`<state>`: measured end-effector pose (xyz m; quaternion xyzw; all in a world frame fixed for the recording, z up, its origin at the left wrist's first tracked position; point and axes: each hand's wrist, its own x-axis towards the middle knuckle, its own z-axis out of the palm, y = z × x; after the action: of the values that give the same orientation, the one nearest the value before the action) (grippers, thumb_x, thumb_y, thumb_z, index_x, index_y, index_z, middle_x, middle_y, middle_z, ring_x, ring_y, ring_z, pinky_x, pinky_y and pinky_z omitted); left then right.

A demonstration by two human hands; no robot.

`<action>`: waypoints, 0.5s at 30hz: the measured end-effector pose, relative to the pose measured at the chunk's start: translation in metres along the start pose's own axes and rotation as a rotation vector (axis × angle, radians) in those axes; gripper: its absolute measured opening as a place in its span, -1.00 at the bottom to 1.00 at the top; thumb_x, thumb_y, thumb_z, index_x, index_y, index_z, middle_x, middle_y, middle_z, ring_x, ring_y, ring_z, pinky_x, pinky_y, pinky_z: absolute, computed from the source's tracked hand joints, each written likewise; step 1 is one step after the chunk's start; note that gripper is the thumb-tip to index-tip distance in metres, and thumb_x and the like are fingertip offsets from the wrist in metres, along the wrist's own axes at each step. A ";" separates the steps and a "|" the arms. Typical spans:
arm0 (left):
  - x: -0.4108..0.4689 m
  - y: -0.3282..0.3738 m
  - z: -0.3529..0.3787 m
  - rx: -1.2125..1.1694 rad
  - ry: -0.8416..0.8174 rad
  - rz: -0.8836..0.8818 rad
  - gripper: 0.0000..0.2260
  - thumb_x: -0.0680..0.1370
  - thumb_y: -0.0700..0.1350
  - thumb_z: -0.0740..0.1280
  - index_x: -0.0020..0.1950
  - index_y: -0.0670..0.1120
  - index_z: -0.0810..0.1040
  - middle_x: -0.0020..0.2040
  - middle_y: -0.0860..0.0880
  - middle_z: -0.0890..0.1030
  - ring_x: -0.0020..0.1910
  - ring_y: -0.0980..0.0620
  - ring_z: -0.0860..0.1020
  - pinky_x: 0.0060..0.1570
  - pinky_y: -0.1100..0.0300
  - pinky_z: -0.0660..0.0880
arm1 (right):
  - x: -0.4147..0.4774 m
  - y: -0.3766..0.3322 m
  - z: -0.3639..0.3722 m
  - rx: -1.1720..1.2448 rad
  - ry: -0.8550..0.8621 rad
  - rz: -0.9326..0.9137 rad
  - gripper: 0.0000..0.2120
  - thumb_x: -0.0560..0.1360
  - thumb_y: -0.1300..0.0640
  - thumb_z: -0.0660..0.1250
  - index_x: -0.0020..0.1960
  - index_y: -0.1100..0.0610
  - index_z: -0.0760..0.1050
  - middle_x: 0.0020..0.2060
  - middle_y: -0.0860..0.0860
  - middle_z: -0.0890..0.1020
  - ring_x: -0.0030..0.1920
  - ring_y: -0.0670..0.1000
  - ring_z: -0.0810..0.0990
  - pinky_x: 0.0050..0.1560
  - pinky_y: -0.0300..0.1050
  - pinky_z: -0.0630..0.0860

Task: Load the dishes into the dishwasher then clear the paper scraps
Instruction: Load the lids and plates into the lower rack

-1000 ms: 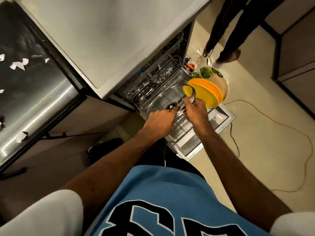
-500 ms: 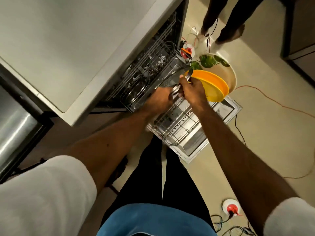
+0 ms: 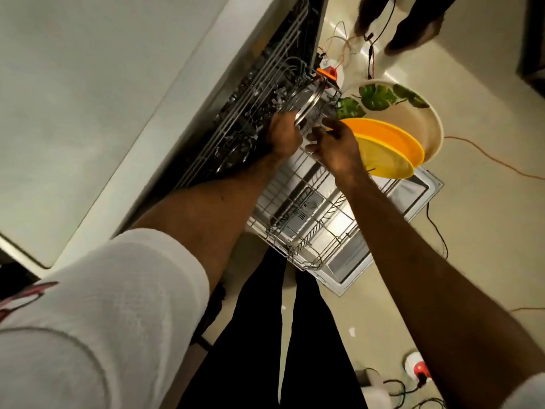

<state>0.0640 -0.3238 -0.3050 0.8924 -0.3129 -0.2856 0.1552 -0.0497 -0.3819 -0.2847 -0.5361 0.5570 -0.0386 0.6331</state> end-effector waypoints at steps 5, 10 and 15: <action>0.039 -0.014 0.013 0.051 0.013 0.008 -0.75 0.62 -0.17 0.33 0.29 -0.15 0.56 0.25 -0.15 0.60 0.27 -0.10 0.55 0.23 0.09 0.52 | 0.020 0.003 0.011 0.063 -0.017 0.024 -0.65 0.66 0.10 0.33 0.41 0.14 0.46 0.05 0.11 0.73 -0.14 0.02 0.74 -0.04 -0.04 0.67; 0.074 -0.041 0.036 0.031 0.083 -0.043 -0.81 0.59 -0.16 0.30 0.14 -0.13 0.65 0.07 -0.18 0.66 0.09 -0.19 0.62 0.09 -0.02 0.56 | 0.032 0.006 0.015 0.068 -0.038 0.012 -0.68 0.67 0.10 0.33 0.39 0.14 0.48 0.08 0.10 0.72 -0.07 0.03 0.75 -0.17 -0.24 0.61; 0.101 -0.058 0.067 -0.124 0.083 -0.220 -0.71 0.67 -0.01 0.21 0.25 -0.10 0.62 0.17 -0.15 0.64 0.20 -0.12 0.60 0.19 -0.01 0.54 | 0.040 0.016 0.017 0.036 -0.073 -0.001 -0.66 0.67 0.06 0.33 0.40 0.13 0.47 0.09 0.11 0.72 -0.06 0.04 0.77 -0.19 -0.25 0.60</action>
<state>0.1149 -0.3520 -0.4259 0.9210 -0.1884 -0.2827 0.1906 -0.0304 -0.3903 -0.3262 -0.5261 0.5324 -0.0294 0.6625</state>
